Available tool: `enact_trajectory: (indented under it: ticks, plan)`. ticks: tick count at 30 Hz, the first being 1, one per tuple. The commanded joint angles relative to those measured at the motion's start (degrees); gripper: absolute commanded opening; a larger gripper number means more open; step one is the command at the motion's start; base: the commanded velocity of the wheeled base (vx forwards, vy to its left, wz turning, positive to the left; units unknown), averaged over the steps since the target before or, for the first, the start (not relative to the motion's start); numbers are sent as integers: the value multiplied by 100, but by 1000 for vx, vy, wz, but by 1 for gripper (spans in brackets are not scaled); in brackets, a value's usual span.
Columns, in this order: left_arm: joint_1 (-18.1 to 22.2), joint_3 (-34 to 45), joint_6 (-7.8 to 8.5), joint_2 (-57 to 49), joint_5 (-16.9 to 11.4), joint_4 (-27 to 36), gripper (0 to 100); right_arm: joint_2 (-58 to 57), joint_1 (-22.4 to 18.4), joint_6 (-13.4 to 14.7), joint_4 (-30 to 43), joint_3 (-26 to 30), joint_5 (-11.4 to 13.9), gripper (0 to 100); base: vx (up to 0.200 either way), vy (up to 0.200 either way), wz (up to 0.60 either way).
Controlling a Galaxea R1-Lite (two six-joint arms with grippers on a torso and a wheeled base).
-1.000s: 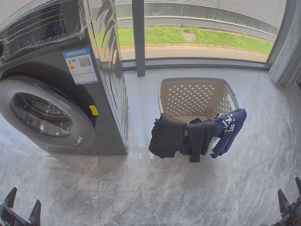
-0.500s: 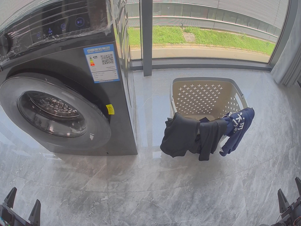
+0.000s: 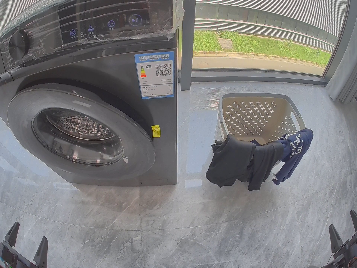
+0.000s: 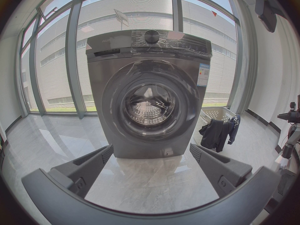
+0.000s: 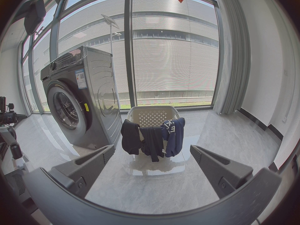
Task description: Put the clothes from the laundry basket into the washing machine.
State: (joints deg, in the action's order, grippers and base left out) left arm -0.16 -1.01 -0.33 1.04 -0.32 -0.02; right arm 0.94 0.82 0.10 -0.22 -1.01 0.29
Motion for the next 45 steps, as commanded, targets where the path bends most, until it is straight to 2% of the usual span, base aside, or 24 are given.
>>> enact_trajectory:
  ticks: [1,4,21,37,45]
  plan:
    - [-2,101,-11,-77,-3,-6,100,-94,6,-1,-4,101,-3,100,0,0,0]
    - [-2,101,-20,-77,-3,-6,100,-94,6,-1,-4,101,6,100,0,0,0]
    - [7,101,-20,-77,-3,-6,100,-94,6,-1,-4,101,6,100,0,200,0]
    - [-2,101,-29,-77,-12,-6,100,-94,6,-1,-4,101,6,100,0,0,0]
    - [-2,101,-29,-77,-12,-6,100,-94,6,-1,-4,101,6,100,0,200,0]
